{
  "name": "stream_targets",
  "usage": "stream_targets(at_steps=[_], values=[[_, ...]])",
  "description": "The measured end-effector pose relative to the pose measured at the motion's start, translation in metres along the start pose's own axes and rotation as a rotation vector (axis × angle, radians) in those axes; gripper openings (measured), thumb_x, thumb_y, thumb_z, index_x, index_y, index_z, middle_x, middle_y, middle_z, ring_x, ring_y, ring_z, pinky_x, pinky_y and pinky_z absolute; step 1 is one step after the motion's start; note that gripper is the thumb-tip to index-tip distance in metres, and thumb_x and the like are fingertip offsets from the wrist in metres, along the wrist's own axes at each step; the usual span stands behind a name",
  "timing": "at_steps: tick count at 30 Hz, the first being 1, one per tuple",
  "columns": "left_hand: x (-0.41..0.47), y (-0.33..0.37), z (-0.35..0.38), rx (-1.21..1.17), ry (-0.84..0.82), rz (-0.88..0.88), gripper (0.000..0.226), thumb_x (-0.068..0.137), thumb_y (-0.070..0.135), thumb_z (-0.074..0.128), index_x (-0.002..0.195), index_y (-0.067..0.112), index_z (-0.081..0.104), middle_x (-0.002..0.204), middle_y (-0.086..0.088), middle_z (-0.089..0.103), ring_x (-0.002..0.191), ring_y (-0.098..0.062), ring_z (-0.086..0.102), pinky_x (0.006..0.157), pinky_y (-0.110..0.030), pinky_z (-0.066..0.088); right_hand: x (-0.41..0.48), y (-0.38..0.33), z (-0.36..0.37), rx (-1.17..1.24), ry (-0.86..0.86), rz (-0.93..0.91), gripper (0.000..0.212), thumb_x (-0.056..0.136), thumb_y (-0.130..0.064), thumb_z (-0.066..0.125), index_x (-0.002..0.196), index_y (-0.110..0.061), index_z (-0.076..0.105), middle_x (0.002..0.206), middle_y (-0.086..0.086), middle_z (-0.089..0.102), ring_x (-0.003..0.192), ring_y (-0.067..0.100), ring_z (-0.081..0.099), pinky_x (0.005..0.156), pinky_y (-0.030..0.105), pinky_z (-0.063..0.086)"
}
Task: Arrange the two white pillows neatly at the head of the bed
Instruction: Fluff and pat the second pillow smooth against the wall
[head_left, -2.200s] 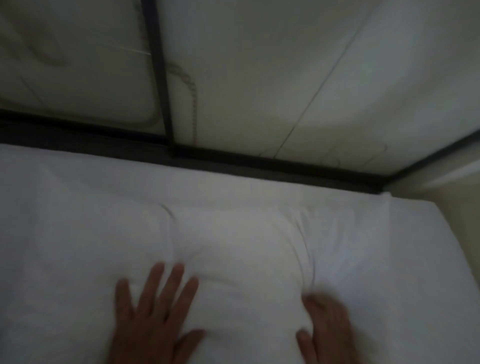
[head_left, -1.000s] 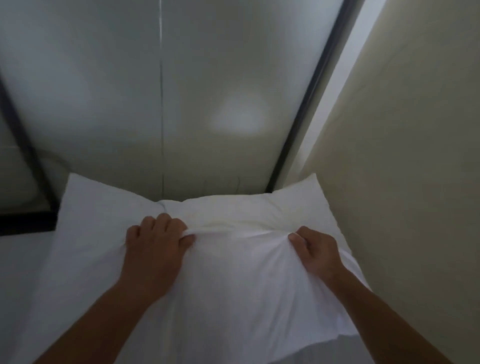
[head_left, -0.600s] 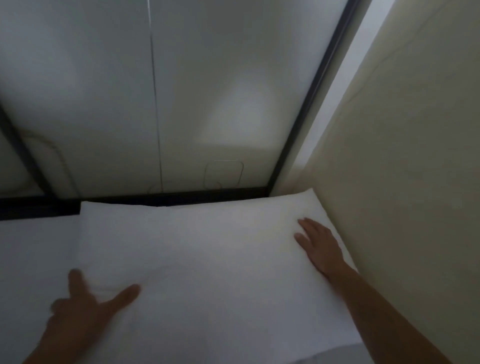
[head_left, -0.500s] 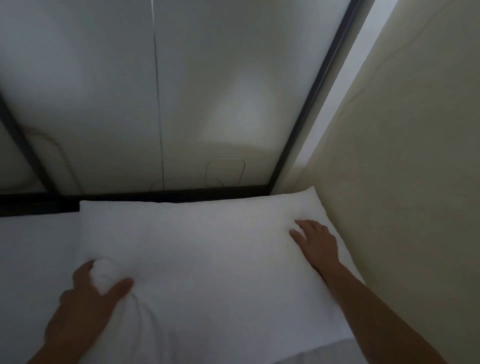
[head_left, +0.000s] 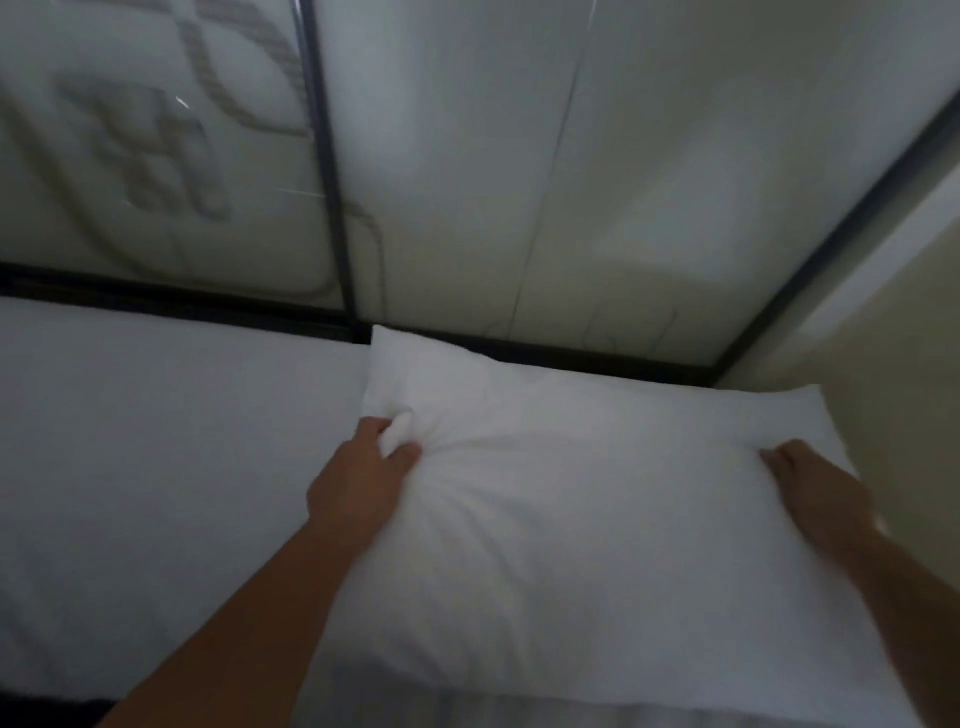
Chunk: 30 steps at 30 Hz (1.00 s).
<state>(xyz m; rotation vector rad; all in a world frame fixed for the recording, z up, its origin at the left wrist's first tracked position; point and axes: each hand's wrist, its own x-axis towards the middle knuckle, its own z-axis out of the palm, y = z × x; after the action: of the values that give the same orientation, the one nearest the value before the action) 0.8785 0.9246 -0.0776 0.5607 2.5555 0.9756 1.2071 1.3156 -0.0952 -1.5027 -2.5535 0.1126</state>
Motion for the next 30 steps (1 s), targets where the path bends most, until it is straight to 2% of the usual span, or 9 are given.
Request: stream_targets(at_steps=[4,7,10,12,16,20,24,28,30], values=[[0.002,-0.016,0.012,0.071,-0.093,-0.110,0.061,0.083,0.060,0.053,0.136,0.034,0.035,0.124,-0.025,0.052,0.111,-0.043,0.052,0.096,-0.048,0.042,-0.010,-0.012,0.004,0.020,-0.011,0.065,0.029,0.099,-0.045,0.038,0.098,-0.020,0.054,0.109,0.009,0.066,0.099,0.030,0.061,0.085,0.039,0.043],[0.006,-0.016,0.014,0.252,-0.045,-0.178,0.066,0.084,0.063,0.048,0.138,0.028,0.033,0.126,-0.032,0.042,0.112,-0.051,0.046,0.099,-0.056,0.039,-0.012,-0.020,-0.003,-0.012,-0.043,0.067,0.027,0.098,-0.043,0.038,0.094,-0.021,0.053,0.103,0.007,0.064,0.096,0.029,0.060,0.080,0.038,0.042],[-0.002,0.014,0.023,0.396,0.084,0.033,0.062,0.089,0.054,0.043,0.143,0.027,0.030,0.142,-0.026,0.035,0.124,-0.049,0.038,0.103,-0.059,0.034,-0.005,-0.027,-0.017,-0.052,0.037,-0.010,0.030,0.097,-0.040,0.039,0.107,-0.018,0.057,0.108,0.008,0.060,0.102,0.031,0.056,0.082,0.040,0.041],[-0.016,0.046,0.044,0.520,0.055,0.220,0.067,0.091,0.060,0.025,0.150,0.032,0.008,0.159,-0.014,0.011,0.142,-0.040,0.014,0.111,-0.058,0.020,-0.004,-0.041,-0.019,-0.002,0.132,-0.098,0.042,0.095,-0.048,0.040,0.127,-0.024,0.054,0.130,0.006,0.056,0.117,0.029,0.050,0.094,0.043,0.040],[-0.051,0.077,0.096,0.644,-0.136,0.498,0.080,0.070,0.076,-0.011,0.139,0.038,-0.028,0.151,-0.002,-0.032,0.142,-0.034,-0.024,0.110,-0.065,-0.007,-0.037,-0.066,0.022,-0.029,-0.102,-0.291,0.070,0.089,-0.072,0.004,0.149,-0.039,0.019,0.159,-0.011,0.016,0.146,0.015,0.011,0.117,0.043,0.008],[-0.058,0.049,0.102,0.672,-0.178,0.597,0.094,0.065,0.090,0.001,0.141,0.040,-0.024,0.154,-0.003,-0.029,0.138,-0.033,-0.032,0.106,-0.067,-0.017,-0.039,-0.056,0.040,-0.004,-0.145,-0.202,0.075,0.085,-0.074,-0.001,0.150,-0.038,0.014,0.160,-0.011,0.012,0.147,0.009,0.004,0.117,0.039,-0.002],[-0.066,0.042,0.084,0.664,-0.230,0.646,0.105,0.063,0.093,0.019,0.149,0.033,0.008,0.159,-0.009,-0.001,0.143,-0.039,-0.006,0.107,-0.066,-0.007,-0.045,-0.066,0.037,0.010,-0.124,-0.179,0.076,0.085,-0.073,0.000,0.150,-0.037,0.017,0.160,-0.010,0.017,0.146,0.010,0.007,0.118,0.040,0.002],[-0.059,0.039,0.068,0.690,-0.272,0.674,0.101,0.066,0.090,0.014,0.144,0.036,-0.020,0.155,-0.004,-0.028,0.139,-0.031,-0.031,0.104,-0.063,-0.025,-0.041,-0.076,0.022,-0.036,-0.123,-0.181,0.081,0.082,-0.071,0.002,0.150,-0.032,0.023,0.159,-0.005,0.023,0.146,0.015,0.015,0.118,0.045,0.012],[-0.050,0.038,0.057,0.697,-0.279,0.677,0.096,0.071,0.086,0.016,0.145,0.034,-0.018,0.156,-0.003,-0.027,0.140,-0.028,-0.031,0.102,-0.062,-0.028,-0.032,-0.090,0.013,-0.055,-0.081,-0.179,0.083,0.082,-0.072,0.004,0.149,-0.029,0.028,0.157,0.000,0.028,0.144,0.020,0.022,0.116,0.047,0.019]])
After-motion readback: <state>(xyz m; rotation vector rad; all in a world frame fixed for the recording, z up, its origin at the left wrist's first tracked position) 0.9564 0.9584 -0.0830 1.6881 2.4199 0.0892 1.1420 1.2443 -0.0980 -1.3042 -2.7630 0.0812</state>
